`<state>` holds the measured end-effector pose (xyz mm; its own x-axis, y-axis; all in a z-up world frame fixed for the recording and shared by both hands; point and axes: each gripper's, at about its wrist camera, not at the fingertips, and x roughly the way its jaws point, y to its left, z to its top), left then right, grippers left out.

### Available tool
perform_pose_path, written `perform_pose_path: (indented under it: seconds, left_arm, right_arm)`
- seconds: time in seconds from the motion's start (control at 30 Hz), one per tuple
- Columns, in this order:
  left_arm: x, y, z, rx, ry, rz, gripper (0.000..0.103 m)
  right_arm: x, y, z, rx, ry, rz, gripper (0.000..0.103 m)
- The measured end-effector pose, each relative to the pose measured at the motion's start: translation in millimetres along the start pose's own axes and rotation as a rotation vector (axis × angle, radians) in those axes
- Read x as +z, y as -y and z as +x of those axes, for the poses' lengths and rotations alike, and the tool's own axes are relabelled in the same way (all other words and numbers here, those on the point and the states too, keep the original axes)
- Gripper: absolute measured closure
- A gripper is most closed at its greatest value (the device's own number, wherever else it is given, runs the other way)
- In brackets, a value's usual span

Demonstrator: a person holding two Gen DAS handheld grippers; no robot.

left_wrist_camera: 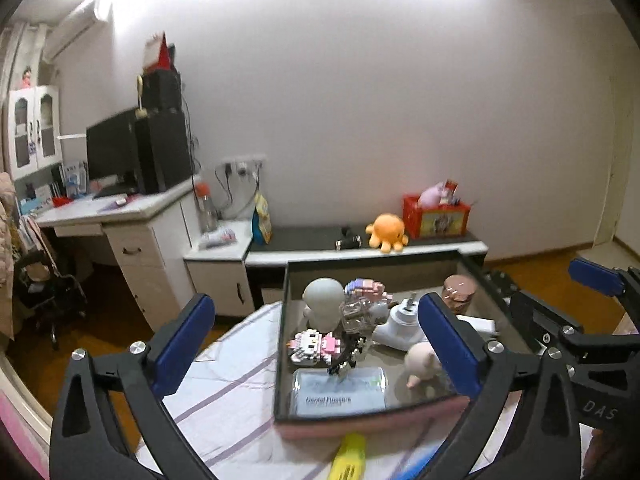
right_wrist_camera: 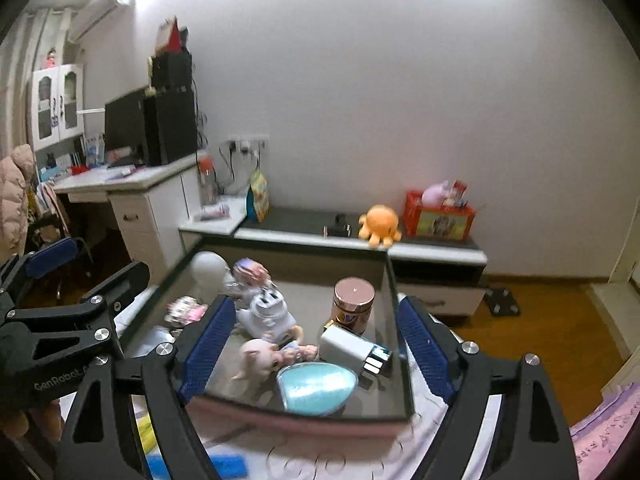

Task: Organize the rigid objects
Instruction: 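Withdraw both grippers from the pink box back toward the highlighters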

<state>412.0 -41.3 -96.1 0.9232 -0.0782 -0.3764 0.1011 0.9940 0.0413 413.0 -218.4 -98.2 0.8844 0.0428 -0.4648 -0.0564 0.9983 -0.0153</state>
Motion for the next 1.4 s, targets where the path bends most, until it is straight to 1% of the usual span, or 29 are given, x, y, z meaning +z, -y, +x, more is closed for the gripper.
perform_pose_path:
  seconds: [0.03, 0.07, 0.17, 0.23, 0.33, 0.47, 0.57, 0.67, 0.8, 0.9, 0.93, 1.03, 1.07, 1.13, 1.2, 1.23, 1.3, 1.37, 1.4]
  left_arm:
    - [-1, -2, -18, 0.001, 0.023, 0.005, 0.000]
    - [-2, -3, -30, 0.001, 0.037, 0.009, 0.000]
    - [-6, -7, -66, 0.007, 0.079, 0.020, 0.000]
    - [-13, -9, -91, 0.019, 0.110, 0.016, 0.000]
    - [-24, -14, -123, 0.017, 0.130, -0.002, 0.000]
    - [-42, -17, -152, 0.007, 0.166, -0.030, 0.000]
    - [-51, -18, -160, -0.009, 0.161, -0.020, 0.000]
    - [-57, -17, -163, -0.002, 0.150, -0.004, 0.000]
    - [-63, -20, -162, -0.007, 0.131, -0.023, 0.000]
    - [-70, -23, -151, -0.001, 0.084, -0.019, 0.000]
    - [-75, -24, -144, -0.006, 0.052, -0.024, 0.000]
    - [-89, -32, -123, -0.033, -0.035, -0.054, 0.000]
    - [-93, -35, -118, -0.042, -0.052, -0.064, 0.000]
    - [-102, -37, -102, -0.043, -0.113, -0.073, 0.000]
    - [-109, -35, -88, -0.038, -0.164, -0.064, 0.000]
    - [-113, -34, -76, -0.028, -0.208, -0.059, 0.000]
    - [-120, -32, -57, -0.022, -0.267, -0.053, 0.000]
    - [-126, -30, -44, -0.044, -0.311, -0.040, 0.000]
    - [-128, -29, -39, -0.043, -0.328, -0.035, 0.000]
  right_arm:
    - [-1, -3, -15, -0.004, 0.025, -0.003, 0.010]
    - [-2, -5, -29, -0.009, 0.045, -0.007, 0.000]
    - [-9, -12, -67, -0.019, 0.101, -0.014, 0.000]
    - [-15, -18, -90, -0.003, 0.140, -0.021, 0.000]
    - [-27, -28, -118, -0.010, 0.167, -0.020, 0.000]
    - [-47, -39, -152, -0.039, 0.226, -0.017, 0.000]
    - [-62, -44, -168, -0.059, 0.244, -0.009, 0.000]
    - [-72, -48, -174, -0.064, 0.232, -0.005, 0.000]
    - [-80, -48, -173, -0.053, 0.199, 0.010, 0.000]
    - [-84, -50, -164, -0.049, 0.172, 0.008, 0.000]
    - [-86, -51, -161, -0.045, 0.157, 0.010, 0.000]
    - [-94, -51, -140, -0.031, 0.084, 0.023, 0.000]
    - [-97, -50, -133, -0.030, 0.061, 0.027, 0.000]
    - [-103, -49, -118, -0.027, 0.017, 0.036, 0.000]
    - [-109, -49, -103, -0.032, -0.030, 0.035, 0.000]
    - [-112, -48, -96, -0.032, -0.051, 0.037, 0.000]
    - [-119, -45, -80, -0.031, -0.097, 0.046, 0.000]
    - [-124, -41, -70, -0.036, -0.131, 0.056, 0.000]
    - [-126, -39, -64, -0.036, -0.147, 0.060, 0.000]
